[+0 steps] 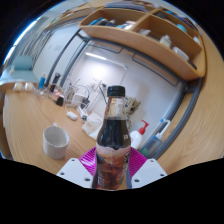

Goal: Pour water

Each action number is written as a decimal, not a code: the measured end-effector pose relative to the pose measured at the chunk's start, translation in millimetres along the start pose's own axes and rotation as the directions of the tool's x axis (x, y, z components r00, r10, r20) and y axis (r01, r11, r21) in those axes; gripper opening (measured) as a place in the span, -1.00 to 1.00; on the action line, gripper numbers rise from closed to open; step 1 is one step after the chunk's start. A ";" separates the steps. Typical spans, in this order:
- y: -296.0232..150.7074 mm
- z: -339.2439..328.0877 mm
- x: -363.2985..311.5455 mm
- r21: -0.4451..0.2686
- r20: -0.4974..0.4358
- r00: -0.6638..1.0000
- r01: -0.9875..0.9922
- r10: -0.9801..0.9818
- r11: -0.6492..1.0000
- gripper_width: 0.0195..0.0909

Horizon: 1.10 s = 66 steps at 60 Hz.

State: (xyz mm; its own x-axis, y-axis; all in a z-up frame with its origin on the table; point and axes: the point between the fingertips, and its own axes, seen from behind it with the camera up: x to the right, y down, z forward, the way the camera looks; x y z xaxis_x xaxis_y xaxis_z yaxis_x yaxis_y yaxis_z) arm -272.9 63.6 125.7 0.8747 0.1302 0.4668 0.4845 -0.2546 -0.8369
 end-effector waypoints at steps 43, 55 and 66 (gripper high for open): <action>13.5 22.0 -15.0 0.081 0.108 0.851 -0.522 0.513 0.849 -0.37; 16.0 20.2 -15.5 0.060 0.083 0.864 -0.501 0.496 0.863 0.05; 24.0 2.5 -11.3 0.031 0.037 0.842 -0.539 0.538 0.842 0.66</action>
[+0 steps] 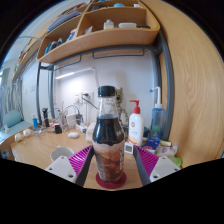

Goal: Pour water

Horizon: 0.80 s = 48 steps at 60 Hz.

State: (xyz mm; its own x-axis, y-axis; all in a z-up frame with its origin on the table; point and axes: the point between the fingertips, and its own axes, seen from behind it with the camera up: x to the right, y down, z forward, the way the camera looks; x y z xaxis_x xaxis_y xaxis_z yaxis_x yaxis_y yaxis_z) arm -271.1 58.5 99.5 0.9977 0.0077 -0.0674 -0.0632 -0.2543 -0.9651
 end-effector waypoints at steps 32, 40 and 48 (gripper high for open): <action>5.1 -100.3 -9.1 0.040 -0.173 0.981 -0.082 0.088 0.996 0.74; -0.5 -107.5 -9.4 0.057 -0.186 0.981 -0.053 0.063 0.997 0.73; 1.3 -108.5 -12.6 0.055 -0.195 0.980 -0.039 0.049 0.998 0.73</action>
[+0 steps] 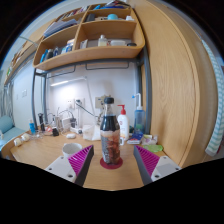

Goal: Pour water

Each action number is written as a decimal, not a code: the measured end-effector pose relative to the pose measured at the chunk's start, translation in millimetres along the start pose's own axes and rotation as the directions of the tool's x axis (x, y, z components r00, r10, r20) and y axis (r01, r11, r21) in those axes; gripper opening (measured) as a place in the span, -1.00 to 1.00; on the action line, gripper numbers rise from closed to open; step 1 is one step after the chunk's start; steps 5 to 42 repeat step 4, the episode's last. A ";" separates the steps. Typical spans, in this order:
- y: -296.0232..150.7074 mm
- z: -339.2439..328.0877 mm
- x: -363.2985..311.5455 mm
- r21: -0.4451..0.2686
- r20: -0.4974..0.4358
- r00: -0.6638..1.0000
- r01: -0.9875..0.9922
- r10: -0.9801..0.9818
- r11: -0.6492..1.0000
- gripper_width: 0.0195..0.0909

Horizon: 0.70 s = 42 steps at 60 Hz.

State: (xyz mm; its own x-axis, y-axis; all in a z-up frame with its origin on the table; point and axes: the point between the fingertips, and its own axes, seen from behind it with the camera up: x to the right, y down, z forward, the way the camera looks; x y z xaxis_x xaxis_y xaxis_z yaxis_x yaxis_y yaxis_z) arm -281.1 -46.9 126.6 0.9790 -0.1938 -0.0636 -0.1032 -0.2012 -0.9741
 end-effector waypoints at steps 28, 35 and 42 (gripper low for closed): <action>-1.0 0.6 -2.4 0.006 0.003 1.000 -0.008 0.008 1.000 0.74; -1.0 0.6 -2.4 0.006 0.003 1.000 -0.008 0.008 1.000 0.74; -1.0 0.6 -2.4 0.006 0.003 1.000 -0.008 0.008 1.000 0.74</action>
